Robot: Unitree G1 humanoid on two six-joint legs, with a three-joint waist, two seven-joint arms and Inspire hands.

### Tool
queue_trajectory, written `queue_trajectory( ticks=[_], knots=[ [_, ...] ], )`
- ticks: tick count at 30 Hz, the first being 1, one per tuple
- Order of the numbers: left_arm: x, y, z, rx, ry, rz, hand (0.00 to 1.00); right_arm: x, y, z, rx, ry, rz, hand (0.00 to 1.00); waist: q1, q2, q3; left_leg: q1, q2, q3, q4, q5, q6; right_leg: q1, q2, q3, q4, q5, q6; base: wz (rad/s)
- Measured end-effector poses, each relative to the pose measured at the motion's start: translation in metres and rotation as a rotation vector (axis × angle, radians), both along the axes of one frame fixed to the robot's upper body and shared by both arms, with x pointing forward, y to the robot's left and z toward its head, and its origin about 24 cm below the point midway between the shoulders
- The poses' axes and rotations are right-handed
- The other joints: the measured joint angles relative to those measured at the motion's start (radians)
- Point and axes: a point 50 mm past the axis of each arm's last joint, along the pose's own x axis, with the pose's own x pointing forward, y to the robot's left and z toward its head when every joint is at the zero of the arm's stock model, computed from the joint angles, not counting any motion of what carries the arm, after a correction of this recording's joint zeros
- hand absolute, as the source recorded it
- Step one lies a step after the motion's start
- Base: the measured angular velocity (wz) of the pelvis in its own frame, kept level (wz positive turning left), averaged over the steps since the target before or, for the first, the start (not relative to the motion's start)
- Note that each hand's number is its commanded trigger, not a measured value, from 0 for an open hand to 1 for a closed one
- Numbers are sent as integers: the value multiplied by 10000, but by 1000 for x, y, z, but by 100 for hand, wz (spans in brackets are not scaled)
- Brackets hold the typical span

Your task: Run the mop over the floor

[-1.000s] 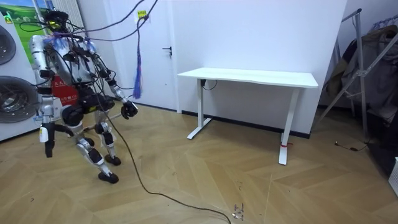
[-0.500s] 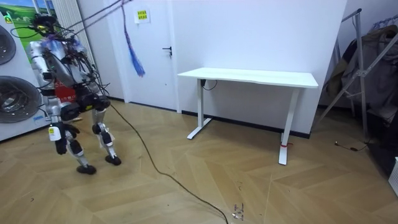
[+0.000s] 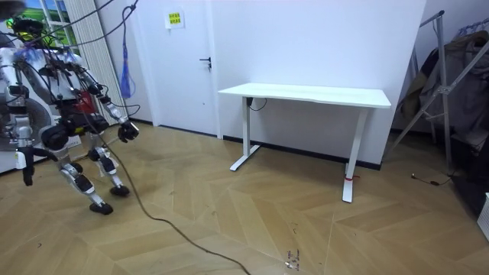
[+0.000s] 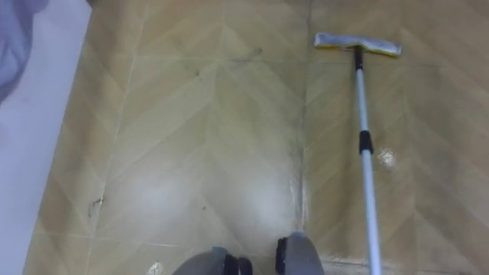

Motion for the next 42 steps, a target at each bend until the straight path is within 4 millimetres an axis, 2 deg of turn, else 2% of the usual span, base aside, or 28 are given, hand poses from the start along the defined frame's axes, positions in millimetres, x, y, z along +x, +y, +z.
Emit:
queue_trajectory(
  ticks=[1,2,3,4,5,6,7,8,9,10,11,12,16,18,19,21,23,25,27,28,30,31,33,37,40,42],
  knots=[
    [0,0,0,6,47,9,0,4,-1,1,-51,-5,-4,100,11,-17,0,114,-5,-59,7,-64,-38,146,-10,-54,-17,83,-77,18],
    [1,0,0,67,70,22,0,17,-4,3,-236,-142,-82,100,87,-23,2,333,-6,-116,10,-181,-137,395,-35,-191,23,167,-215,14],
    [3,2,0,192,58,136,0,39,-9,7,-423,-504,-26,100,109,-90,43,476,-1,-113,124,-262,-284,516,-152,-273,203,159,-396,11],
    [3,3,0,228,55,223,0,52,-12,10,-503,-756,46,100,104,-189,101,480,-1,-115,251,-277,-315,542,-201,-299,346,82,-442,18],
    [7,4,1,278,-44,402,0,81,-19,19,-710,-1374,209,100,113,-250,140,427,17,-91,631,-297,-377,564,-253,-358,636,-160,-491,21],
    [11,4,1,311,-142,430,0,110,-26,30,-925,-2092,366,100,186,-269,136,226,139,-46,1281,-251,-484,575,-213,-442,863,-386,-581,17],
    [12,4,2,336,-183,407,0,124,-28,36,-1002,-2504,469,100,259,-317,145,97,212,-6,1610,-189,-601,570,-188,-468,977,-492,-639,6],
    [17,4,2,380,-294,380,0,149,-32,47,-1107,-3338,629,100,404,-374,136,-114,315,-6,2157,-52,-857,568,-137,-522,1151,-647,-730,7],
    [18,6,3,505,-357,365,0,165,-30,54,-1018,-3691,630,100,525,-476,100,-259,432,3,2497,56,-1054,590,-94,-607,1247,-772,-833,10],
    [18,7,3,574,-365,367,0,164,-29,53,-895,-3484,472,100,594,-574,96,-299,511,9,2592,101,-1136,624,-42,-639,1242,-799,-873,11],
    [15,10,3,648,-322,389,0,155,-25,47,-580,-3157,312,100,695,-783,119,-344,703,85,2639,142,-1211,691,73,-701,1159,-797,-929,4],
    [9,8,2,571,-154,415,0,154,-24,47,-413,-3265,361,100,673,-830,164,-419,814,97,2596,139,-1215,657,142,-751,1077,-752,-1017,0],
    [9,4,1,280,-54,386,0,158,-34,52,-458,-3602,664,100,612,-832,176,-113,914,254,1518,120,-1245,687,223,-757,425,-364,-1095,-2],
    [15,6,2,307,-245,431,0,153,-34,49,-380,-3668,712,100,599,-643,214,347,1045,229,507,121,-1244,1100,332,-929,-367,37,-1135,8],
    [16,7,2,321,-291,420,0,151,-34,48,-357,-3674,724,100,594,-607,201,504,1049,200,225,121,-1243,1220,345,-967,-539,111,-1125,20],
    [18,8,2,403,-332,241,0,135,-32,40,-227,-3540,505,100,520,-400,212,1280,1076,220,-963,126,-1236,1891,447,-1153,-1326,378,-1064,33],
    [15,10,2,471,-239,323,0,115,-24,29,65,-3284,29,100,412,-267,188,1998,1170,203,-1807,247,-1108,2632,536,-1398,-2034,591,-1050,39],
    [11,13,1,581,-77,506,0,94,-12,18,426,-2920,-240,100,304,-303,166,2707,1185,205,-2649,604,-1126,3351,578,-1483,-2779,844,-1036,21],
    [2,17,-1,768,269,531,0,61,-6,8,673,-2235,-393,100,259,-325,41,3739,1206,226,-3913,1140,-1143,4300,672,-1464,-3846,1251,-1005,0],
    [0,18,-1,860,355,428,0,54,-5,6,700,-2061,-395,100,217,-332,15,3995,1202,225,-4206,1269,-1136,4529,678,-1464,-4052,1319,-987,6],
    [-9,23,-1,1154,693,230,0,27,-4,2,776,-1409,-146,100,20,-423,-102,4850,1087,222,-5047,1662,-1169,5290,703,-1450,-4650,1493,-960,3],
    [-11,24,-2,1193,761,250,0,23,-5,2,778,-1273,-7,100,10,-442,-104,5046,1090,231,-5207,1743,-1169,5491,723,-1444,-4809,1542,-952,-7],
    [-17,28,-2,1335,971,283,0,9,-6,1,733,-755,485,100,-23,-543,-199,5769,1115,286,-5750,1970,-1185,6156,866,-1303,-5357,1730,-926,-16],
    [-23,33,-1,1659,1207,147,0,-2,-3,0,803,-176,905,100,-239,-729,-180,6684,1154,489,-6265,2144,-1188,6930,928,-1264,-5689,1773,-894,-4],
    [-29,33,-1,1773,1471,235,0,-2,4,-2,993,-45,1114,100,-276,-839,-155,7212,1227,515,-6532,2146,-1190,7396,1030,-1245,-5864,1817,-900,-5],
    [-32,32,-1,1856,1585,244,0,-1,9,-3,1110,-81,1204,100,-328,-903,-111,7444,1226,516,-6590,2146,-1190,7584,1041,-1238,-5871,1815,-901,-2]
  ],
)
